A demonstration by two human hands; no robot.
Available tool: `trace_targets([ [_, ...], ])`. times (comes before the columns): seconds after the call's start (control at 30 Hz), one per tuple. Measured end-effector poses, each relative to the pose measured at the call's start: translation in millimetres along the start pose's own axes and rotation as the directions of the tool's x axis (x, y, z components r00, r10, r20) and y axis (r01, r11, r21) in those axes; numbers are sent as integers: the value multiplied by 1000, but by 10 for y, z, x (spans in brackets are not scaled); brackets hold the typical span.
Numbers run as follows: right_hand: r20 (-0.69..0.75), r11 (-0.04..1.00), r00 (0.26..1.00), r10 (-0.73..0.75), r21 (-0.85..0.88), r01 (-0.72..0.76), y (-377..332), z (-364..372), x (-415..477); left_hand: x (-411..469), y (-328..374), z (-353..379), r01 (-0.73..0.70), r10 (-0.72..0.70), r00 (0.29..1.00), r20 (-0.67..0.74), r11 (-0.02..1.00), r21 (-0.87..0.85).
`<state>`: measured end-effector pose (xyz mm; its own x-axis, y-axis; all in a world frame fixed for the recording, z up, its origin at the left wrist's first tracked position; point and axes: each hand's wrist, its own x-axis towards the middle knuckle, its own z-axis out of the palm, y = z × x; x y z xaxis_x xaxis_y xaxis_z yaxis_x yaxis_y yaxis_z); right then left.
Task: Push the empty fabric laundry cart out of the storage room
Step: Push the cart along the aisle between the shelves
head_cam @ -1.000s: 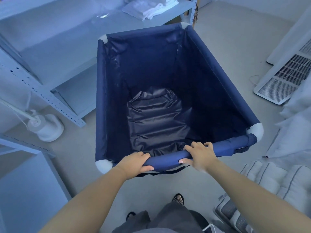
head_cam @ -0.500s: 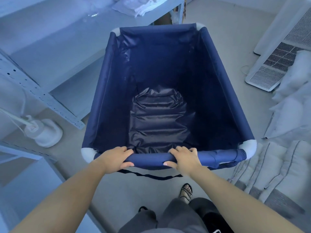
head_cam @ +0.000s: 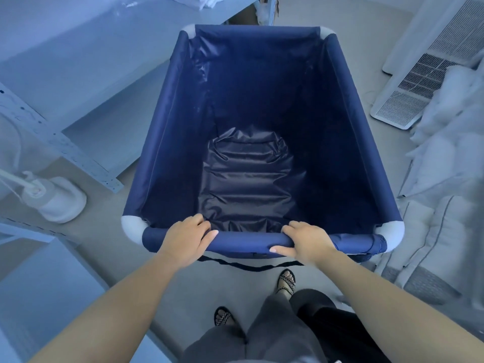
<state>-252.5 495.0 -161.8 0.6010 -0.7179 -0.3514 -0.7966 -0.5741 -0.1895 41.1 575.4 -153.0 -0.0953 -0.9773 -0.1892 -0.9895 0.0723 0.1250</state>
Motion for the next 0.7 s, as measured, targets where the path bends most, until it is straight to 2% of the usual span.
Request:
trace_targets([
  [0.13,11,997,998,-63,-52,63,15,20,-23,73,75,40,-164,162,985,55,986,29],
  [0.2,-45,993,996,-82,-89,78,-15,68,-47,94,57,52,-206,202,975,92,978,37],
  [0.27,-187,985,975,-121,-142,95,-58,108,-71,102,28,70,-215,210,975,78,975,65],
  [0.37,-314,975,939,-142,-210,77,-77,120,-50,95,56,22,-257,260,966,-6,960,108],
  [0.47,-359,972,919,-161,-217,86,-36,109,19,162,55,0,-279,294,954,-56,942,185],
  [0.7,-387,981,911,-143,-180,78,91,-22,306,497,-32,-29,-263,282,956,-77,945,195],
])
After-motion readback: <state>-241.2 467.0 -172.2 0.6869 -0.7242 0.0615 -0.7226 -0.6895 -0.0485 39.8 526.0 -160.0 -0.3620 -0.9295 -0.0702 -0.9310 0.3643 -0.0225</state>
